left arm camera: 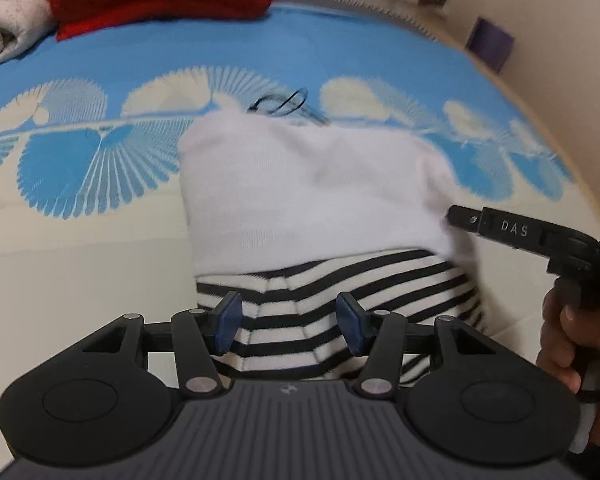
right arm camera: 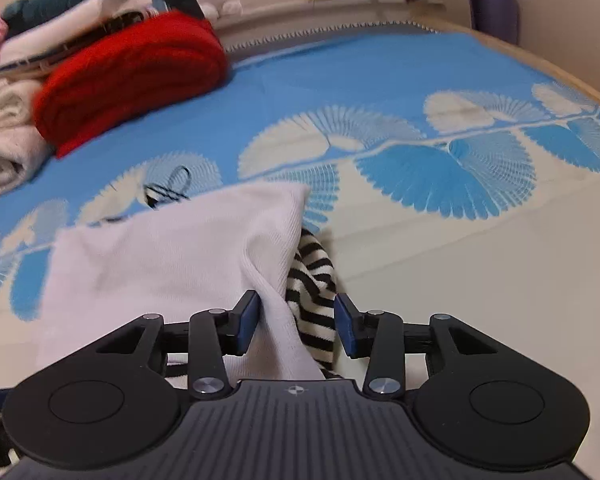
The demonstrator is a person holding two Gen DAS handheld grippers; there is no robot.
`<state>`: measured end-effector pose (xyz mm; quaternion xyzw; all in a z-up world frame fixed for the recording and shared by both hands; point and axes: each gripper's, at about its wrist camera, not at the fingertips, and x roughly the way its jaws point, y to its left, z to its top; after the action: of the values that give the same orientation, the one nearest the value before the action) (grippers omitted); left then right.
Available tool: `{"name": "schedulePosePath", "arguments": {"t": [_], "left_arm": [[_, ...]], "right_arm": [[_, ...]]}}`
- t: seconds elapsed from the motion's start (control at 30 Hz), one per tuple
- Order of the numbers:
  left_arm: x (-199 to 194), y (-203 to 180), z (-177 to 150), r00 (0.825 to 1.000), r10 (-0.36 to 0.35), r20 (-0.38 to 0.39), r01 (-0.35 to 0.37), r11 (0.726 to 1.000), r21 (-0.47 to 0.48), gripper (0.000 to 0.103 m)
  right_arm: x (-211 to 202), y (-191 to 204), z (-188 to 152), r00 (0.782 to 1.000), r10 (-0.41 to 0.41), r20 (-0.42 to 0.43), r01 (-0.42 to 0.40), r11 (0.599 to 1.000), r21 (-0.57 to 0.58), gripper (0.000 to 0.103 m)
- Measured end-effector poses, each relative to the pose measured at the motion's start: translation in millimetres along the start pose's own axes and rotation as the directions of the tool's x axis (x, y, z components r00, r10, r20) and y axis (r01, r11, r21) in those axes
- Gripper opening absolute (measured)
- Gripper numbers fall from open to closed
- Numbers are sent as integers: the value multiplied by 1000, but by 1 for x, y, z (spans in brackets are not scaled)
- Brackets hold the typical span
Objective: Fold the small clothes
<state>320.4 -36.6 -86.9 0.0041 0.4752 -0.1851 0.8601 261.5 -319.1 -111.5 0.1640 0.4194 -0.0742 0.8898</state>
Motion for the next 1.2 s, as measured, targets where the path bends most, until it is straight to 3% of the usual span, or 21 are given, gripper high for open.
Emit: {"name": "schedulePosePath", "arguments": {"t": [0.07,0.13,0.17,0.23,0.27,0.3,0.37,0.43,0.5,0.57,0.63,0.73,0.87,1.03,1.1,1.2], "left_arm": [[0,-2,-1,1000,3,-18,-2,1000,12,57],[14,-1,-8,995,33,-98,-30,999,32,58],[20,0,-11,991,45,-125,-41,998,39,63],[21,-1,-13,990,60,-127,-55,998,43,66],[19,0,-13,990,55,-127,-51,998,33,66],[15,-1,-14,990,56,-126,-53,998,22,66],[5,-6,-17,992,85,-96,-81,996,40,66],[-6,-10,-19,991,125,-47,-121,990,74,67],[-20,-12,-23,986,166,21,-167,982,91,74],[-43,-18,-27,969,219,112,-230,968,100,87],[-65,-24,-33,949,257,180,-277,956,96,87],[-100,-36,-49,916,297,270,-326,943,71,95],[-140,-58,-80,897,264,354,-303,951,60,102],[-166,-73,-130,907,204,368,-212,977,-21,102],[-171,-78,-141,923,190,334,-182,982,-57,102],[-173,-87,-155,921,206,329,-198,978,-58,102]], "right_arm": [[-12,-1,1,997,74,-2,-74,997,1,43],[-9,-2,-1,985,153,-74,-153,988,7,44],[-1,-2,-5,980,142,-140,-145,989,-10,44],[16,-1,-19,963,30,-267,-56,994,-90,45],[22,-3,-26,951,-9,-308,-27,993,-113,54],[21,-6,-27,950,-18,-312,-15,995,-103,59],[16,-12,-25,951,-7,-311,-19,997,-81,59],[10,-18,-26,948,-61,-313,30,994,-101,59],[-3,-25,-26,949,-151,-276,122,985,-120,57],[-29,-34,-19,965,-170,-197,156,984,-87,57],[-68,-38,-14,986,-150,-70,146,988,-59,58],[-123,-42,-21,992,-88,86,92,995,-47,72],[-177,-39,-47,984,-4,177,17,997,-70,83],[-226,-23,-77,967,58,248,-19,988,-155,95],[-238,-17,-92,969,83,234,-41,983,-180,95],[-246,-5,-106,976,92,197,-50,976,-211,95]]}}
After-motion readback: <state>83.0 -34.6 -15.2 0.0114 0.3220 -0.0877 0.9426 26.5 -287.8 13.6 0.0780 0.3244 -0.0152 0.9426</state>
